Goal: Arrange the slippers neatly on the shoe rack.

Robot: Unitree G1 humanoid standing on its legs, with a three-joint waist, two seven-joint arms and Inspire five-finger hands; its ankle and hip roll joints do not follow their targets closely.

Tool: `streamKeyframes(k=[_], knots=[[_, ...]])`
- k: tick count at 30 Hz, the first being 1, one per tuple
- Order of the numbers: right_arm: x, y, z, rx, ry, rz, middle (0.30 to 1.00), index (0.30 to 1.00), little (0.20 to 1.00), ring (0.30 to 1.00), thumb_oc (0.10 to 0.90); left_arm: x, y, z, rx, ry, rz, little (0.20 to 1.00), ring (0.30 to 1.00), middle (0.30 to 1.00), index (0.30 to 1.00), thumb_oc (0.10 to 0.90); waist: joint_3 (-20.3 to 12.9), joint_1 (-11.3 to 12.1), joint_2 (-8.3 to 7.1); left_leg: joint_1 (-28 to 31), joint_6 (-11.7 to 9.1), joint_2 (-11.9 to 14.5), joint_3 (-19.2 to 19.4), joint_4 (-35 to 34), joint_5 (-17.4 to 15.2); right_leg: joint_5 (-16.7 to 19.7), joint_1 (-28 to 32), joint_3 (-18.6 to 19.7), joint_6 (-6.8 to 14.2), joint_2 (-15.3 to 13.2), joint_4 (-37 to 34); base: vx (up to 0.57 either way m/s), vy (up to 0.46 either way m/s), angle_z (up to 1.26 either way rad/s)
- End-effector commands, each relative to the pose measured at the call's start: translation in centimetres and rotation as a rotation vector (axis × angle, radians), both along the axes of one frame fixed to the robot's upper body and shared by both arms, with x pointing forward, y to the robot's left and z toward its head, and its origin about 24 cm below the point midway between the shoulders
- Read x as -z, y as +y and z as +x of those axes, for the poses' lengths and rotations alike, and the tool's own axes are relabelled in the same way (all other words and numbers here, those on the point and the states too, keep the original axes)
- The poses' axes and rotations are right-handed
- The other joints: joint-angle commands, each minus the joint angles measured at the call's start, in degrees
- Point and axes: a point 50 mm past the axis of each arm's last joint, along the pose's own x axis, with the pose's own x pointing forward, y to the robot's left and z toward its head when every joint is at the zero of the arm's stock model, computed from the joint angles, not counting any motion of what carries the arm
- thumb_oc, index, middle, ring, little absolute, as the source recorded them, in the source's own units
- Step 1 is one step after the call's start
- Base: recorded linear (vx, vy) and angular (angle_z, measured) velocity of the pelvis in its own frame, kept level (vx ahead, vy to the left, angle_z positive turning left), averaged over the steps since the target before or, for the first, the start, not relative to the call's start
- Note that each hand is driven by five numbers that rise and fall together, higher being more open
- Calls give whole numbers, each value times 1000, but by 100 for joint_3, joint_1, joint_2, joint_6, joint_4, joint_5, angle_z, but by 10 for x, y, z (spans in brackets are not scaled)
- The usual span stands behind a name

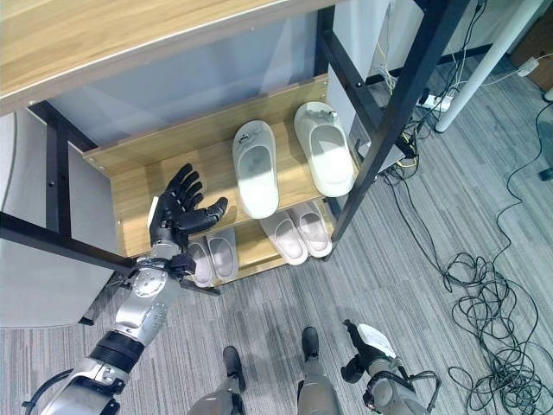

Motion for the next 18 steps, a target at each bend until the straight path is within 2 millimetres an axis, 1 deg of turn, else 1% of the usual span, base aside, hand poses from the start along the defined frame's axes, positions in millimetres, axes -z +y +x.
streamKeyframes(k=[1, 2, 5, 8, 14, 18], knots=[[-3, -5, -6, -8, -28, -34, 900, 900, 900, 900, 800, -41, -14, 12, 61, -183, -50, 900, 900, 900, 900, 800, -372, -23, -218, -91, -155, -48, -16, -47, -95, -498, -110, -175, 302, -54, -3, -38, 1, -1], [-3, -4, -6, -10, -28, -35, 900, 900, 900, 900, 800, -40, -22, 12, 86, -179, -45, 900, 900, 900, 900, 800, -367, -40, -217, -122, -149, -54, -13, -47, -94, -488, -144, -157, 300, -54, -3, 0, 0, 0], [-4, -5, -5, -10, -33, -38, 900, 900, 900, 900, 800, -40, -35, 13, 125, -174, -44, 900, 900, 900, 900, 800, -367, -67, -212, -157, -143, -57, 10, -47, -85, -478, -201, -129, 299, -51, -3, -17, 4, -2], [-4, -5, -7, -10, -32, -43, 900, 900, 900, 900, 800, -45, -48, 14, 161, -183, -30, 900, 900, 900, 900, 800, -346, -121, -192, -179, -134, -56, 59, -47, -80, -465, -261, -65, 300, -66, -3, -11, 18, -5], [-5, -9, -9, -1, -33, -57, 900, 900, 900, 900, 800, -48, -60, 16, 186, -183, -33, 900, 900, 900, 900, 800, -309, -189, -141, -165, -119, -70, 150, -47, -95, -441, -302, 14, 314, -81, -3, 3, 16, -11], [-5, -13, -11, 10, -28, -66, 900, 900, 900, 900, 800, -57, -69, 18, 209, -207, -39, 900, 900, 900, 900, 800, -279, -262, -66, -139, -110, -85, 210, -47, -112, -426, -327, 76, 330, -106, -3, 8, 11, -7]])
